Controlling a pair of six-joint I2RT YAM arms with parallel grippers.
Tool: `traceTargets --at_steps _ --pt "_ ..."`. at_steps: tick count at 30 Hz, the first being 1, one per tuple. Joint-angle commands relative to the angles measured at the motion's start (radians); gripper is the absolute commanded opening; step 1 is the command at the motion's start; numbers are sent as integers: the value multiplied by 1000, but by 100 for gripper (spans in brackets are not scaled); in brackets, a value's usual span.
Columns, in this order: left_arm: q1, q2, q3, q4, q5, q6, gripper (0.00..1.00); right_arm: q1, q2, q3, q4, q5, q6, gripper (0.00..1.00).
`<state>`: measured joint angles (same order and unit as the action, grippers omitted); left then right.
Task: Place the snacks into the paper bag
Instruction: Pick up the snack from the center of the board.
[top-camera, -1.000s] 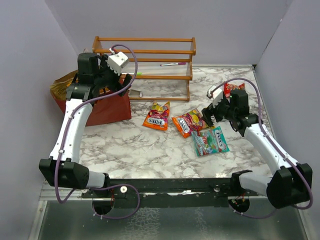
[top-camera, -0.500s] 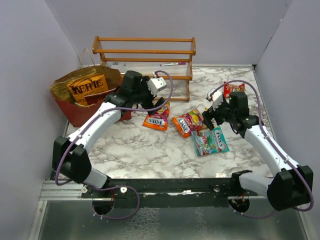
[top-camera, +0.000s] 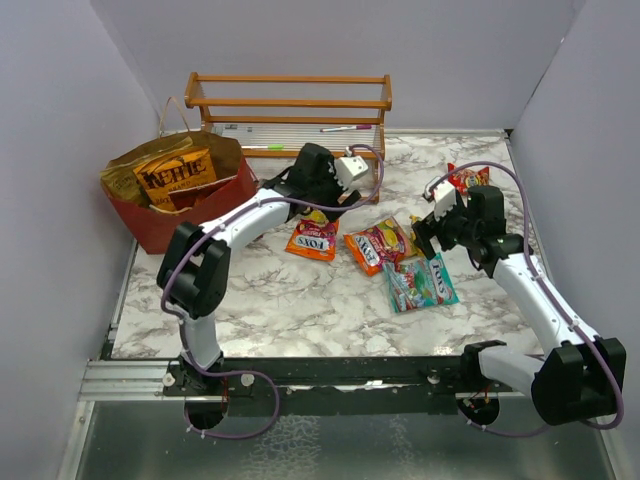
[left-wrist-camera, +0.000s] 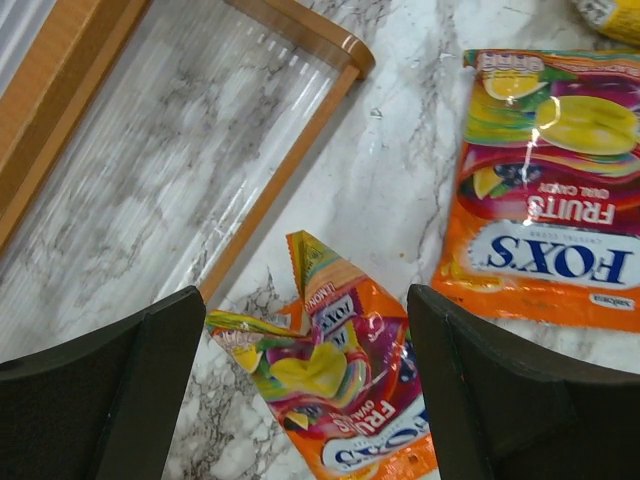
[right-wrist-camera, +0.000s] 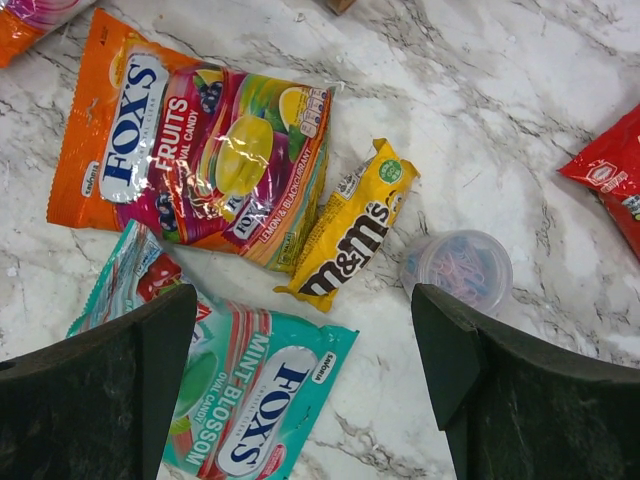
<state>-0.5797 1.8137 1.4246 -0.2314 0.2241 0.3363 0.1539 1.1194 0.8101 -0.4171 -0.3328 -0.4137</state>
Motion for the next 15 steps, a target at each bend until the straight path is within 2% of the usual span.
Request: traceTargets --at_steps 1,6,11,15 --pt "-9 86 74 47 -104 -37 79 -8 -10 -8 22 13 2 88" --pt "-13 186 165 -10 -135 -49 73 -7 -9 -12 21 8 -5 88" --pt "-19 230 172 -11 -145 -65 73 -8 -9 -13 20 3 -7 88" --pt "-27 255 156 0 -160 -60 68 -7 -7 -13 16 -7 -11 88"
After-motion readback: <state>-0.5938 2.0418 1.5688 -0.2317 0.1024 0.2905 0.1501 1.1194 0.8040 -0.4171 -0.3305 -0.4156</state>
